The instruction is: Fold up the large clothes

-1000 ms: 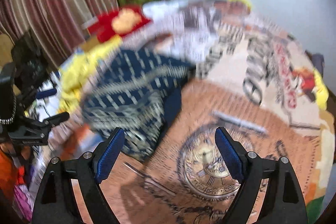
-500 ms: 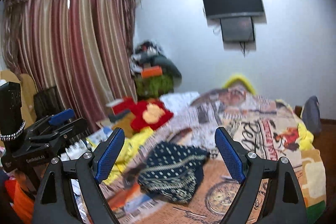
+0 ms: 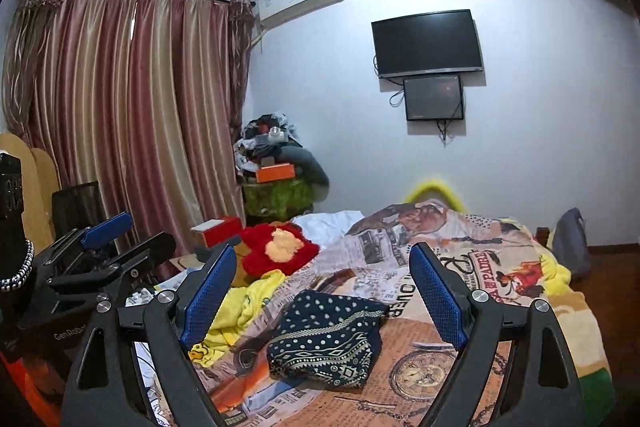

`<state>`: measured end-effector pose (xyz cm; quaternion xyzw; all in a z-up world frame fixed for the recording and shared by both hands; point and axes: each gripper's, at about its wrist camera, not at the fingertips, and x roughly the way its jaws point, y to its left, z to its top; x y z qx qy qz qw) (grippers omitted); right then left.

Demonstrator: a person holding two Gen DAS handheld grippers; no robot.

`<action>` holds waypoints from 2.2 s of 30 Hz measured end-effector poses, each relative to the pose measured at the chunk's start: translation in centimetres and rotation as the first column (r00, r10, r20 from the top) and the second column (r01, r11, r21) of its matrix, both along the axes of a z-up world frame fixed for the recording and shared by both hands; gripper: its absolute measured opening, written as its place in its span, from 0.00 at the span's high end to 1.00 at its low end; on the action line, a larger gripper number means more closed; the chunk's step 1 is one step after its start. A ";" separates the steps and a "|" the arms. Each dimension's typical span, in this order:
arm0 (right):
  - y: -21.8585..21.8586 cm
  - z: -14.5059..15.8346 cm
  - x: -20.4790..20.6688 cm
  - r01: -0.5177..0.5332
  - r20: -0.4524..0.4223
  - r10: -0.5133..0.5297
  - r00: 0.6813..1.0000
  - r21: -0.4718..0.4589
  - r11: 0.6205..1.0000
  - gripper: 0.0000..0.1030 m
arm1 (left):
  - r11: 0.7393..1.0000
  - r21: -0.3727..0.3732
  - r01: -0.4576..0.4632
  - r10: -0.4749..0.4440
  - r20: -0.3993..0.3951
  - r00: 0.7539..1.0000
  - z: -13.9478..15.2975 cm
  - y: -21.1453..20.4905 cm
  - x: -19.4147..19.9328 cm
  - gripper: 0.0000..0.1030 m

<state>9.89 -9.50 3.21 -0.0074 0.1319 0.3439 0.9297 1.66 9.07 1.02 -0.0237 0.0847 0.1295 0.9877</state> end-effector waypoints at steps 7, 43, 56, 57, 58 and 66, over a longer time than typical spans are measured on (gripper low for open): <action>-0.2 -0.3 -0.4 0.051 0.009 -0.051 0.999 -0.030 0.998 0.04 | 1.000 -0.013 -0.014 0.014 -0.008 1.000 -0.5 0.2 0.1 0.08; -0.1 -0.9 0.3 0.097 0.017 -0.097 0.995 -0.061 0.993 0.00 | 0.998 -0.053 -0.029 0.026 -0.055 0.998 -1.4 1.3 1.4 0.00; -0.7 -0.5 0.5 0.111 0.016 -0.110 0.994 -0.038 0.993 0.00 | 0.998 -0.067 -0.001 -0.003 -0.063 0.998 -1.4 1.5 1.4 0.00; -0.7 -0.4 0.4 0.111 0.015 -0.110 0.994 -0.037 0.993 0.00 | 0.998 -0.065 -0.002 -0.002 -0.063 0.998 -1.4 1.4 1.4 0.00; -0.7 -0.4 0.4 0.110 0.015 -0.109 0.994 -0.038 0.993 0.00 | 0.998 -0.062 -0.002 -0.002 -0.063 0.998 -1.3 1.4 1.4 0.00; -0.2 -0.2 -0.1 0.114 0.030 -0.113 0.993 -0.050 0.992 0.00 | 0.997 -0.072 0.014 -0.019 -0.064 0.998 -1.3 1.3 1.3 0.00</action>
